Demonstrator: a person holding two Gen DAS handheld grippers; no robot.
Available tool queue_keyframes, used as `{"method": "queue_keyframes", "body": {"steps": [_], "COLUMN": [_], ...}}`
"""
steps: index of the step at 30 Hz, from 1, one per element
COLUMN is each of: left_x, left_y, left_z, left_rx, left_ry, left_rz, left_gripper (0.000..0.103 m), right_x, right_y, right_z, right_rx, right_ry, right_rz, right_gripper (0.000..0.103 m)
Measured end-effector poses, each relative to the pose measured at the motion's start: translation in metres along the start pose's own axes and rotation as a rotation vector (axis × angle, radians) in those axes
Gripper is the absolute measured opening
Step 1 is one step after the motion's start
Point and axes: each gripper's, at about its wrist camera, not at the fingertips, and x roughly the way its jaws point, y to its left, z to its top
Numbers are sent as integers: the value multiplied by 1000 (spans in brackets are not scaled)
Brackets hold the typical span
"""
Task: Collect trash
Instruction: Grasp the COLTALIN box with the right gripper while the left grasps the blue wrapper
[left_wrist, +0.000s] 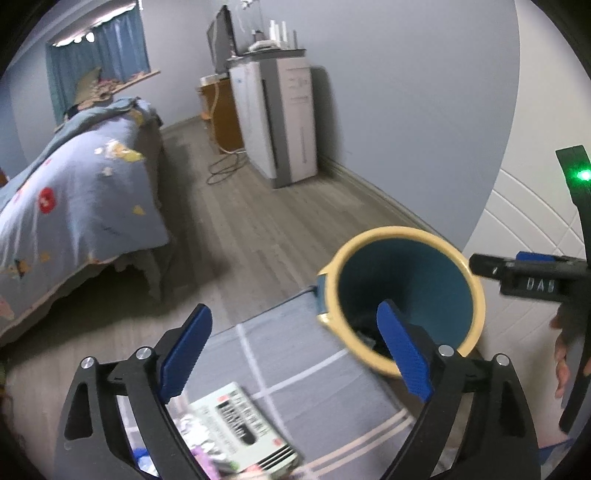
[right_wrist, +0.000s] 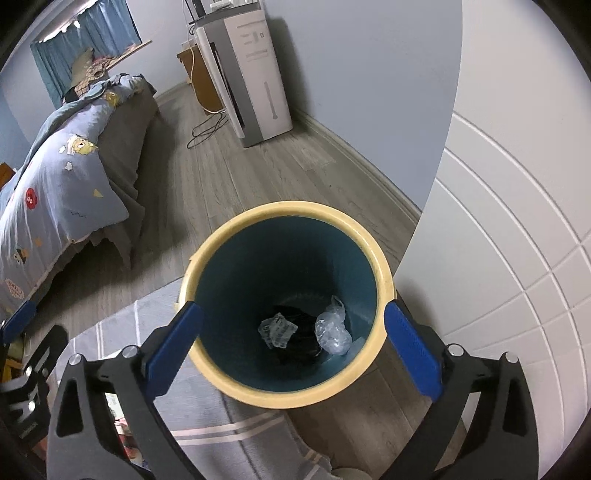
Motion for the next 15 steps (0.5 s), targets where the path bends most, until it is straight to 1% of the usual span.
{"method": "queue_keyframes", "body": {"steps": [5, 9, 13, 15], "left_x": [-35, -55, -70, -77], "left_y": [38, 68, 101, 121], "left_z": [-21, -43, -69, -86], "left_rx": [-41, -49, -76, -108], "left_ry": [-6, 9, 27, 28], "left_rz": [34, 70, 120, 147], "left_gripper": [94, 95, 95, 95], "right_x": [-18, -30, -31, -26], "right_y": [28, 62, 93, 107], "right_z": [-6, -17, -29, -36], "right_rx": [-58, -138, -175, -185], "right_ry": [-19, -24, -15, -1], "right_rz": [1, 18, 54, 72], "right_gripper": [97, 97, 97, 97]}}
